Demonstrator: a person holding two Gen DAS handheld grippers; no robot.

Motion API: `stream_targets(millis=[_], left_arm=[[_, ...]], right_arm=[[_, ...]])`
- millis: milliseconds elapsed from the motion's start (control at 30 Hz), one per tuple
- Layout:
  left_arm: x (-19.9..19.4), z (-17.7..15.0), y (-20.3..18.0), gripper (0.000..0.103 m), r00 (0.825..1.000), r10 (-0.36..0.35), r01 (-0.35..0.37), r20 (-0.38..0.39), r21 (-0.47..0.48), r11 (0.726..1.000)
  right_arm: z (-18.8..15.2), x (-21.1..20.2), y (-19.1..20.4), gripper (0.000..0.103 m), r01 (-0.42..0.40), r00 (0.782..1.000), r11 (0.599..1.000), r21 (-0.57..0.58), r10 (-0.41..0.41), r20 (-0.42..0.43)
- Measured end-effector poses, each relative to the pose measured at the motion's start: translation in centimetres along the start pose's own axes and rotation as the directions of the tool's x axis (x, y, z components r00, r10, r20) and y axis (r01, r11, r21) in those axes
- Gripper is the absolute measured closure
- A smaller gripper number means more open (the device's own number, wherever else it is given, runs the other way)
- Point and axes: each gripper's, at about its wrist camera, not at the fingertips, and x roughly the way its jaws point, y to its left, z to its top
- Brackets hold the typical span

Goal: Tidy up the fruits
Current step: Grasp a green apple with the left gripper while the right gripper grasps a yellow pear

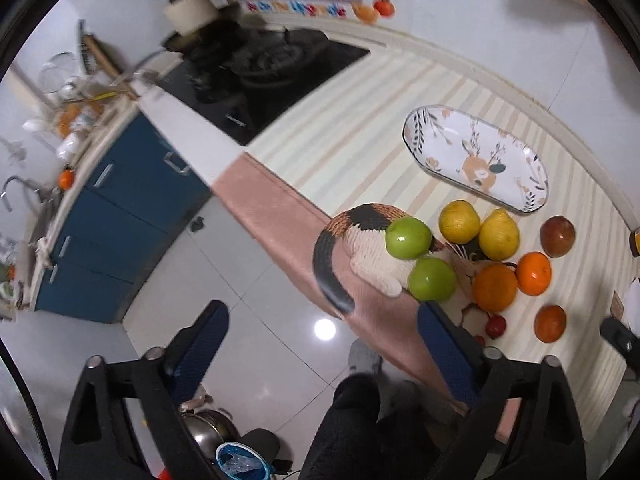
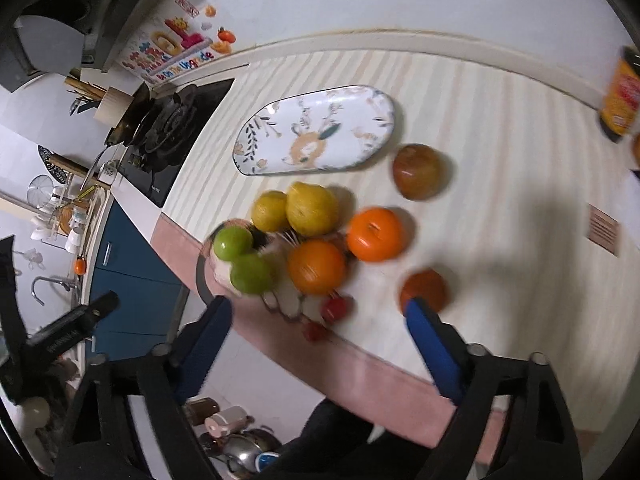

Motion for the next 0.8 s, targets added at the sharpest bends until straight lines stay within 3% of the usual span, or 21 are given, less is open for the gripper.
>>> stream_targets(millis=[100, 233, 333, 433, 633, 800], left_arm=[[3.4, 2.1, 0.1, 0.025, 0.997, -0.056, 0.058, -0.055, 0.036, 0.998], [8.0, 4.6, -0.5, 0.025, 0.979, -0.148, 0.164, -0.139, 0.113, 0.98], [10.6, 6.1, -1.6, 0.025, 0.968, -0.176, 0.208, -0.178, 0.181, 0.961], [12.5, 7.3, -2.5, 0.025, 0.953, -0.218, 0.264, -0.212, 0.222, 0.939], [15.1, 8.0, -4.9, 0.025, 0.913, -0.262, 0.355, -0.314, 0.292, 0.888], [17.0, 7.8, -7.5, 0.026, 0.902, -0.238, 0.372, -0.359, 0.37, 0.851]], right_arm=[[3.3, 5.0, 1.9, 0.023, 0.033, 0.999, 0.999, -0.011, -0.033, -0.034], [7.0, 11.8, 3.3, 0.026, 0.095, 0.986, 0.995, -0.035, -0.099, -0.131], [8.8, 16.4, 3.6, 0.027, 0.153, 0.964, 0.985, -0.075, -0.166, -0.21], [9.2, 19.3, 3.6, 0.034, 0.162, 0.942, 0.983, -0.091, -0.181, -0.281], [8.9, 20.4, 4.1, 0.038, 0.22, 0.919, 0.963, -0.156, -0.258, -0.297], [8.7, 20.4, 3.5, 0.038, 0.21, 0.921, 0.967, -0.143, -0.245, -0.303]])
